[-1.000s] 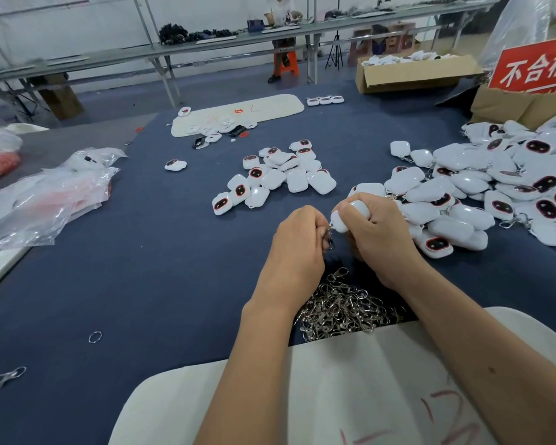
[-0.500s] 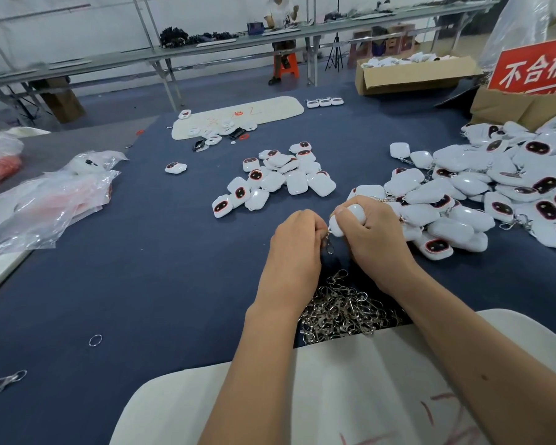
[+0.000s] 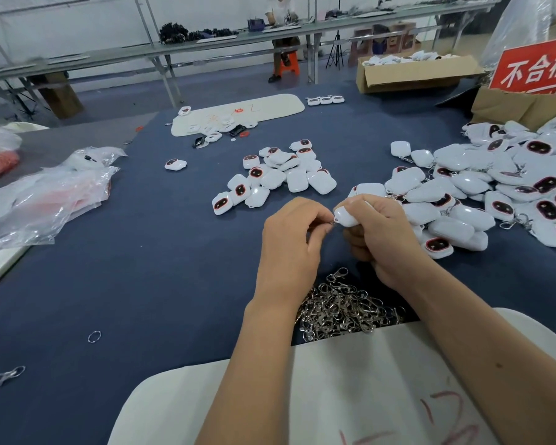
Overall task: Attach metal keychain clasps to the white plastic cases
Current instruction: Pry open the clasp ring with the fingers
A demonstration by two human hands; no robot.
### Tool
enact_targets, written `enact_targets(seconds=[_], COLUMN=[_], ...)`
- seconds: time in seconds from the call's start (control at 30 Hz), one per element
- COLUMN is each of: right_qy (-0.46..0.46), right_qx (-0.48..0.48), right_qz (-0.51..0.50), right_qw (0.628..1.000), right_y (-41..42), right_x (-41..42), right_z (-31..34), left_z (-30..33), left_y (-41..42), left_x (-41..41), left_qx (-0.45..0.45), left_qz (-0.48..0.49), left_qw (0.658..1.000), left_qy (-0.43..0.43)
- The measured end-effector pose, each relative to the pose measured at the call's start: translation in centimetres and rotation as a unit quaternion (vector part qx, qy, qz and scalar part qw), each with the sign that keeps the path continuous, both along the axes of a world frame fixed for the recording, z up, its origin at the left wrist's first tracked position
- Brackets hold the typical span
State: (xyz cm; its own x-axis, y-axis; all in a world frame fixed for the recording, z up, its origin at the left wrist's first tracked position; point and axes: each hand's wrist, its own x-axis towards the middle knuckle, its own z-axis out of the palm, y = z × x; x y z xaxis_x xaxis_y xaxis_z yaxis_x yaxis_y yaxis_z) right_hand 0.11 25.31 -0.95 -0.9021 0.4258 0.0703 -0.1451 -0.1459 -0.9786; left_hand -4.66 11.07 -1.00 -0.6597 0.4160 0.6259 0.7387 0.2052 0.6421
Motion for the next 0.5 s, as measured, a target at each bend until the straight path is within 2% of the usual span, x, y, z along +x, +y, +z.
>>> enact_targets(seconds=[0.33,0.5], right_qy=[-0.004,-0.002], right_qx=[0.013,0.077], right_qz=[-0.004,-0.023], right_qw=[1.0,0.997], right_y=[-0.13,-0.38], right_x=[0.04,0.11], right_z=[-0.15,-0.47], left_z=[0.04,-0.03], left_y=[-0.19,-0.06], left_x=[0.24,0.14], left_qx=[0.002,-0.053], left_qz=[0.017,0.03], left_qw=[1.0,0.997], left_qy=[-0.024,-0.047])
